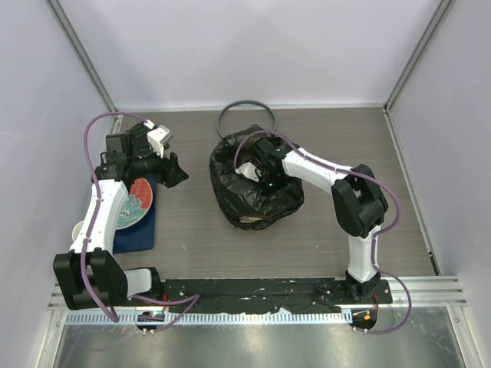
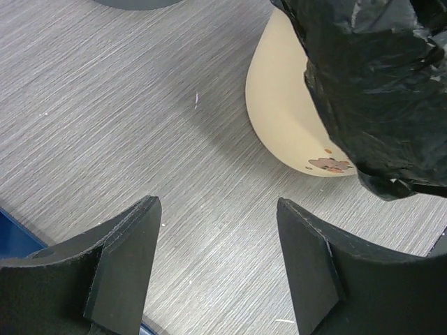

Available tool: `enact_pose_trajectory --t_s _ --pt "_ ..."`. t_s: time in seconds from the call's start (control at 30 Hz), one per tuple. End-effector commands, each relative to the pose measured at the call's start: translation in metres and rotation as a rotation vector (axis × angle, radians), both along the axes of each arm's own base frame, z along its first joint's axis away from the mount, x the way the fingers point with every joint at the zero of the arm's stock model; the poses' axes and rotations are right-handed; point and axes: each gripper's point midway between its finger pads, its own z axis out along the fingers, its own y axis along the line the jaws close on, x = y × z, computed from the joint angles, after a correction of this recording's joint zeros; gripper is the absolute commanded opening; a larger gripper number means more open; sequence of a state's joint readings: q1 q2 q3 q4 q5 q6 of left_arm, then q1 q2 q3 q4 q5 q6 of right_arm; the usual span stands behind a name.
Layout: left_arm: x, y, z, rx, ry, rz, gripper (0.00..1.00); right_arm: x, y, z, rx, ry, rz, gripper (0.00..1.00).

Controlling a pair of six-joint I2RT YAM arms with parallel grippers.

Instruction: Put the trash bags into the trash bin

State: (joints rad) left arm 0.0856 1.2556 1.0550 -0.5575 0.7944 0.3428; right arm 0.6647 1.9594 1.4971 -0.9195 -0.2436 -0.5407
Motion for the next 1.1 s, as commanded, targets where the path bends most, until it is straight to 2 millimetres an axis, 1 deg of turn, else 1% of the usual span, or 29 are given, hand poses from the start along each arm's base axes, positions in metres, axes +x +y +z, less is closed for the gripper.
enact_pose_trajectory --t_s 0.0,0.07,0.1,0.2,0.23,0.3,0.33,0.43,0.5,0.57,0.63,0.8,0.93,1.07 --pt "0.007 -0.001 0.017 -0.007 -0.067 -0.001 0.72 -0.005 -0.024 0.003 -0.035 0.058 -0.016 0.38" --pt "0.009 -0.001 0.017 -0.009 -0.064 -0.002 0.72 -0.013 -0.039 0.005 -0.064 0.094 -0.037 0.38" --pt "0.01 -0.001 0.017 -0.009 -0.065 -0.002 0.72 -0.014 -0.053 0.005 -0.076 0.107 -0.069 0.39" --pt "0.012 -0.002 0.018 -0.01 -0.071 -0.017 0.72 -0.026 -0.086 0.007 -0.106 0.15 -0.123 0.38" --pt "0.013 -0.002 0.018 -0.012 -0.072 -0.019 0.72 -0.023 -0.101 0.006 -0.126 0.146 -0.154 0.39" --pt "0.014 -0.003 0.018 -0.015 -0.07 -0.023 0.72 -0.028 -0.119 0.003 -0.155 0.145 -0.155 0.39" --pt "0.015 -0.003 0.017 -0.016 -0.069 -0.025 0.72 -0.024 -0.13 0.006 -0.16 0.128 -0.182 0.39" --pt "0.02 -0.004 0.017 -0.024 -0.064 -0.035 0.72 -0.024 -0.14 0.008 -0.163 0.13 -0.206 0.4" --pt "0.023 -0.005 0.018 -0.029 -0.066 -0.043 0.72 -0.021 -0.142 0.008 -0.163 0.119 -0.208 0.41" --pt "0.026 -0.006 0.02 -0.035 -0.068 -0.048 0.71 -0.019 -0.139 0.011 -0.146 0.114 -0.21 0.41" --pt "0.029 -0.007 0.02 -0.039 -0.066 -0.054 0.71 -0.012 -0.135 0.017 -0.127 0.094 -0.215 0.41" --pt "0.033 -0.009 0.024 -0.04 -0.073 -0.063 0.71 0.0 -0.12 0.048 -0.027 0.018 -0.224 0.4" --pt "0.033 -0.011 0.024 -0.042 -0.078 -0.07 0.71 -0.002 -0.113 0.065 0.031 -0.015 -0.216 0.38" --pt "0.037 -0.014 0.031 -0.053 -0.098 -0.07 0.72 -0.004 -0.107 0.081 0.082 -0.033 -0.202 0.36"
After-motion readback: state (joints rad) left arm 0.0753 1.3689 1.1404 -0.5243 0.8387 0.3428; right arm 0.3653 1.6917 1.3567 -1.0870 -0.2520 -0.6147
